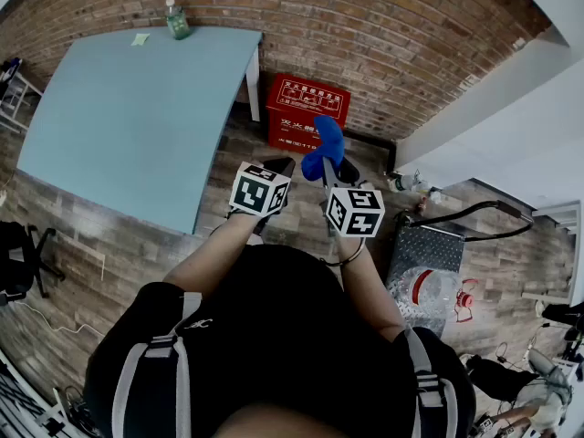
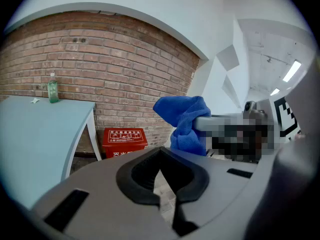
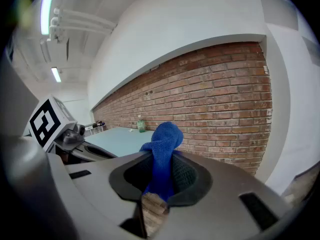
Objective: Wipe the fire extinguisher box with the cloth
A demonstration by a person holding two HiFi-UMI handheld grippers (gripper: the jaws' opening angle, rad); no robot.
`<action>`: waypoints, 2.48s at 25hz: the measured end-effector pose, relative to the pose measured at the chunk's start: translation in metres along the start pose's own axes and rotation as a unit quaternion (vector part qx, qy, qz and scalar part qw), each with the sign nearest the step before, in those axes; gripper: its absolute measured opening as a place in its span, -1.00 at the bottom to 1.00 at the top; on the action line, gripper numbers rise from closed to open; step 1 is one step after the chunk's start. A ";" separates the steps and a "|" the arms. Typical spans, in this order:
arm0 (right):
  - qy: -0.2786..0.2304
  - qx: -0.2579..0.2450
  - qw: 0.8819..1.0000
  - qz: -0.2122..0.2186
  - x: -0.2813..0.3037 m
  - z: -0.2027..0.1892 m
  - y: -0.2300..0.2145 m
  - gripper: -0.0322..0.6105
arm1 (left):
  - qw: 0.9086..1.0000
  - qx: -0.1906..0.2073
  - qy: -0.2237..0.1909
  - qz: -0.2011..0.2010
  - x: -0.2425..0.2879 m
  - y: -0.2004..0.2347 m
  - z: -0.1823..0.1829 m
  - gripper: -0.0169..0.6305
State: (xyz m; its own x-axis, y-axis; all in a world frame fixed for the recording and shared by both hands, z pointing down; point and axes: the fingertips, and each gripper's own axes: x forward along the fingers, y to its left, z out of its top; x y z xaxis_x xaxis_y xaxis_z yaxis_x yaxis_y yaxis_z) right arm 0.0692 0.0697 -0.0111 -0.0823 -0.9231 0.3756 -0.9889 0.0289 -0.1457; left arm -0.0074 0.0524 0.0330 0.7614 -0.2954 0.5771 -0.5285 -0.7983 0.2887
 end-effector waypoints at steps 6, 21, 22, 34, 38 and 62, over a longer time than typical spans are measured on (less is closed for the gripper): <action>0.004 -0.002 1.000 -0.015 0.015 0.004 0.003 -0.64 | 1.000 -0.003 -0.002 -0.009 0.003 0.021 0.005 -0.92; 0.075 0.014 0.991 -0.110 0.009 -0.050 -0.019 -0.64 | 0.995 -0.026 0.042 -0.084 0.054 0.047 -0.026 -0.92; 0.082 0.012 0.990 -0.113 0.008 -0.055 -0.021 -0.64 | 0.995 -0.033 0.046 -0.086 0.060 0.050 -0.030 -0.92; 0.183 -0.009 0.982 -0.046 0.047 -0.114 -0.083 -0.64 | 0.992 -0.080 0.090 -0.034 0.112 0.057 -0.064 -0.92; 0.219 -0.018 0.975 -0.001 0.089 -0.133 -0.120 -0.64 | 0.990 -0.110 0.091 0.011 0.134 0.076 -0.053 -0.92; 0.255 -0.068 0.964 0.025 0.311 -0.295 -0.240 -0.64 | 0.986 -0.145 0.050 0.065 0.344 0.208 -0.145 -0.92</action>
State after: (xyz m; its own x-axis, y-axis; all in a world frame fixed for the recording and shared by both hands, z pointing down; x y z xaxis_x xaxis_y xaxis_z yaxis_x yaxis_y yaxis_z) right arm 0.2442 -0.1116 0.4106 -0.1469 -0.6108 0.7780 -0.9862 0.1517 -0.0671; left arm 0.0902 -0.1392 0.4026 0.6473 -0.3208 0.6914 -0.7150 -0.5697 0.4051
